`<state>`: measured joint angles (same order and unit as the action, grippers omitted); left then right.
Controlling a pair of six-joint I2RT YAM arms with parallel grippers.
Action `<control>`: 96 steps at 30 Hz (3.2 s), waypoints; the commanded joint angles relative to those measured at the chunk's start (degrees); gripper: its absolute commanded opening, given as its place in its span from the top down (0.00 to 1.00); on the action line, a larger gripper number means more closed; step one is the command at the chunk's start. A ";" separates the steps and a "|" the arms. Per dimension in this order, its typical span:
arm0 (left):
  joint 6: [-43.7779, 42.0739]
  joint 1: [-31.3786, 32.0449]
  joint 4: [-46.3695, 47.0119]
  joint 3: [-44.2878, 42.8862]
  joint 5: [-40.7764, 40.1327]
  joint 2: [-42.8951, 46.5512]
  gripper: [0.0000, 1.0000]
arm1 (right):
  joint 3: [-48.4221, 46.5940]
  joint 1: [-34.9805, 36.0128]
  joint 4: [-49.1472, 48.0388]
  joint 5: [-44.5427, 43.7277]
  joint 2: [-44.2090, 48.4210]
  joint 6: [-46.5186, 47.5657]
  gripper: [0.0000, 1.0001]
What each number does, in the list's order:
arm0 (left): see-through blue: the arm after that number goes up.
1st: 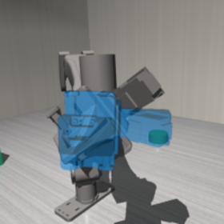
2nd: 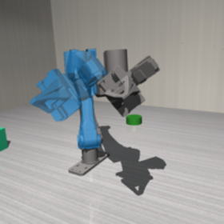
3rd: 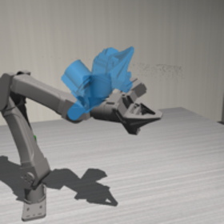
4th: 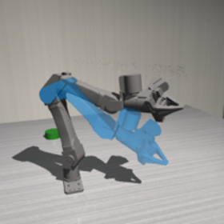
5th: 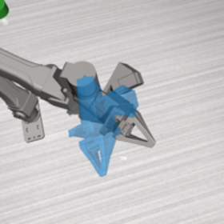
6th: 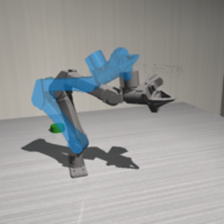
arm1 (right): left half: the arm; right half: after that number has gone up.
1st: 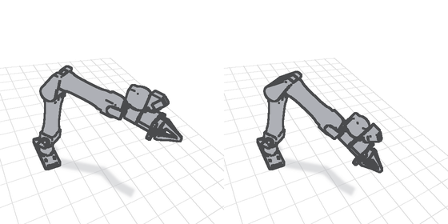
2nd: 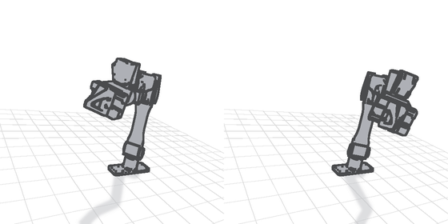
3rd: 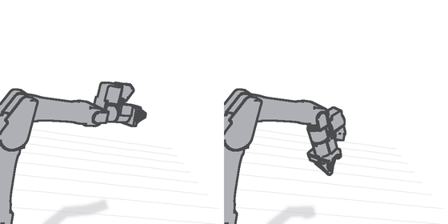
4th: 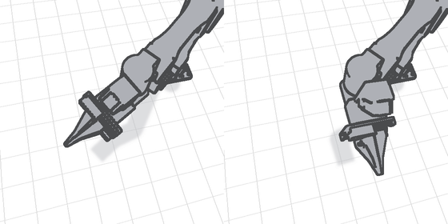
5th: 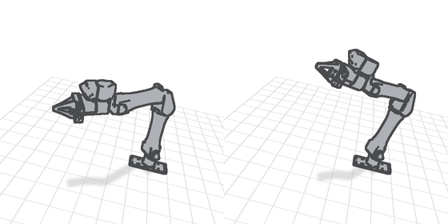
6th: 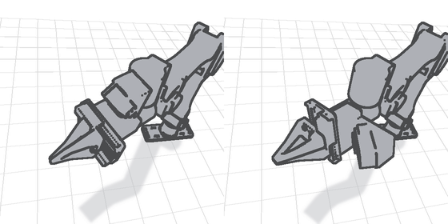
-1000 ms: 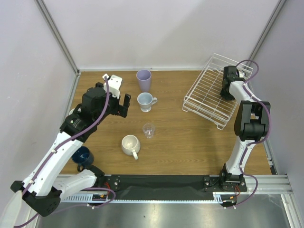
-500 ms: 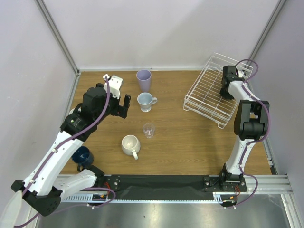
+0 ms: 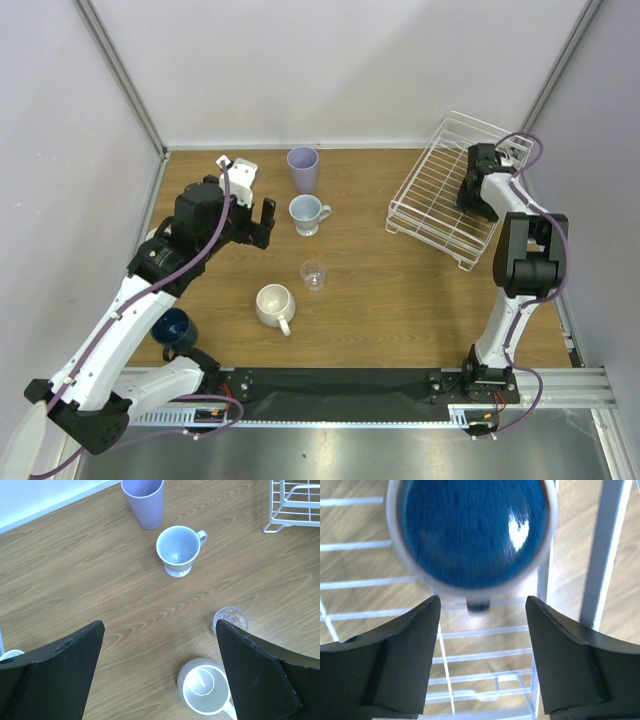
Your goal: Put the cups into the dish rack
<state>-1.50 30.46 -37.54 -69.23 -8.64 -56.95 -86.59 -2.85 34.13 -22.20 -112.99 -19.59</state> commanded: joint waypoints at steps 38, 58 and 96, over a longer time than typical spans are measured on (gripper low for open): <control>49.74 -2.07 -37.62 -58.70 -16.77 -67.34 0.01 | -2.62 15.95 27.04 25.19 40.57 -1.41 0.18; 51.33 -6.37 -24.16 -49.24 -8.50 -70.23 0.43 | -1.30 8.74 31.00 24.48 42.06 -3.08 0.18; 32.62 -2.86 1.75 -24.37 23.30 -35.70 1.00 | -3.85 5.67 21.25 54.77 33.28 -9.57 0.09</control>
<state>36.91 27.53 -49.36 -94.43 4.10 -99.07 -87.66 4.16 61.10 19.03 -78.00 -25.32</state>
